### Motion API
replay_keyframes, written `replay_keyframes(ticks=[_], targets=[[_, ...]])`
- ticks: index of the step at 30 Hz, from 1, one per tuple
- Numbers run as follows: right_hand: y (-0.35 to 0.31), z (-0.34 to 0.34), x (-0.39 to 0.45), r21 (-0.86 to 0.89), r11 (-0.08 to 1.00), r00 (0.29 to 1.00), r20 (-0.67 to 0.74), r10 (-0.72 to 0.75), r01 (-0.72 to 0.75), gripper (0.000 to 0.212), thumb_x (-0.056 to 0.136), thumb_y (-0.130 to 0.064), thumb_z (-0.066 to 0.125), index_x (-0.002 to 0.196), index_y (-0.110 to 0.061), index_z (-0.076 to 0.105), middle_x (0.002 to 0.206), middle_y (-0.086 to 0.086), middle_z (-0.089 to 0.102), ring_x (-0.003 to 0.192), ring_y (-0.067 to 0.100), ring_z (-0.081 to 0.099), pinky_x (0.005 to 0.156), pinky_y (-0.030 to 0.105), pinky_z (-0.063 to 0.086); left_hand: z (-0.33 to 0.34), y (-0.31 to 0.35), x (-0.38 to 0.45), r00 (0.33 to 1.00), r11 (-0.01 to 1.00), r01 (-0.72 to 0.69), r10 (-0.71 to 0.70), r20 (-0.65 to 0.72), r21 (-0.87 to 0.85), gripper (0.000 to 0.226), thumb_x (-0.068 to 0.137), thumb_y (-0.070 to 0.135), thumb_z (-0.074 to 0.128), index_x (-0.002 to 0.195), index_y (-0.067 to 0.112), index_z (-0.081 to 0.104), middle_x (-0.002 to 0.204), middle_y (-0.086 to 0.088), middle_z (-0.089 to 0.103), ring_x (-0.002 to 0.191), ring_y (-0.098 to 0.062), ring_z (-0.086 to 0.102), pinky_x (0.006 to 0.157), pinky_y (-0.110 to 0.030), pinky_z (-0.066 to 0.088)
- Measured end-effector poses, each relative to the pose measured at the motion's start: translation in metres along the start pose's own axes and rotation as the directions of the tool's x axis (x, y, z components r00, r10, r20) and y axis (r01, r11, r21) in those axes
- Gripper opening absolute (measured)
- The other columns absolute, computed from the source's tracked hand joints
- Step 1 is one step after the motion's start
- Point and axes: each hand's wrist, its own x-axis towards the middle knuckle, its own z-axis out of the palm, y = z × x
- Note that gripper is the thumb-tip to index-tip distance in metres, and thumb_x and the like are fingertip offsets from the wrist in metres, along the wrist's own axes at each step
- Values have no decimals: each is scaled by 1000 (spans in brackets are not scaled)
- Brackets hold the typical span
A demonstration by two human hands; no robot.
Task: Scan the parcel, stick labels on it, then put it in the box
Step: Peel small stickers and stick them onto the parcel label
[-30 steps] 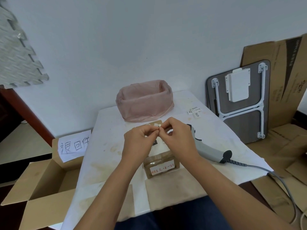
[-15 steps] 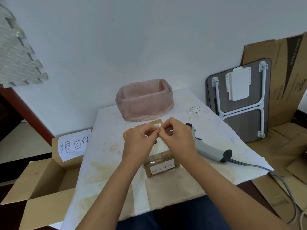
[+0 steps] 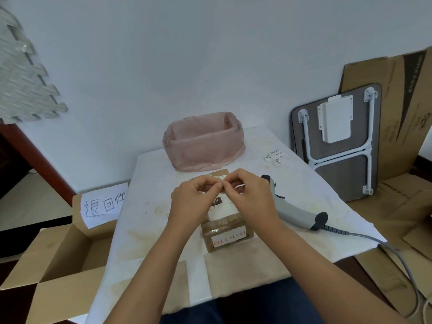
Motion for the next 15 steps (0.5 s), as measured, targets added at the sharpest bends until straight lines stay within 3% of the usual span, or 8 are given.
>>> replay_keyframes(ticks=[7,9,11,15], targets=[[-2,1,-1,-66,997,999,21,-49,51,10,85,-20,64,77,-25,61,78,-9,68,70,8,65,68,28,56,1,-4,2,996,994,-68,72,-44,84,9,83,32,69,76,28,73,76,20,70,73,11,61,92,-36,47],[-2,2,-1,-59,997,999,10,-45,46,9,84,-20,64,77,-25,61,77,-9,68,70,9,65,68,29,56,2,-5,0,995,994,-77,81,-50,71,10,84,29,69,74,28,72,74,15,71,72,10,61,88,-27,48],[-3,2,-1,-43,998,999,1,-37,37,9,83,-19,65,76,-23,62,75,-10,67,71,8,65,67,24,54,2,-3,-2,996,997,-74,75,-42,38,12,85,24,69,74,26,72,72,8,72,67,9,62,71,-7,43],[-3,1,-1,74,997,1000,-23,6,-4,7,84,-13,66,78,-16,66,72,-9,67,74,5,64,63,11,49,2,-2,-2,997,998,-58,57,-43,-22,10,85,23,70,76,24,74,76,6,73,65,9,63,62,0,41]])
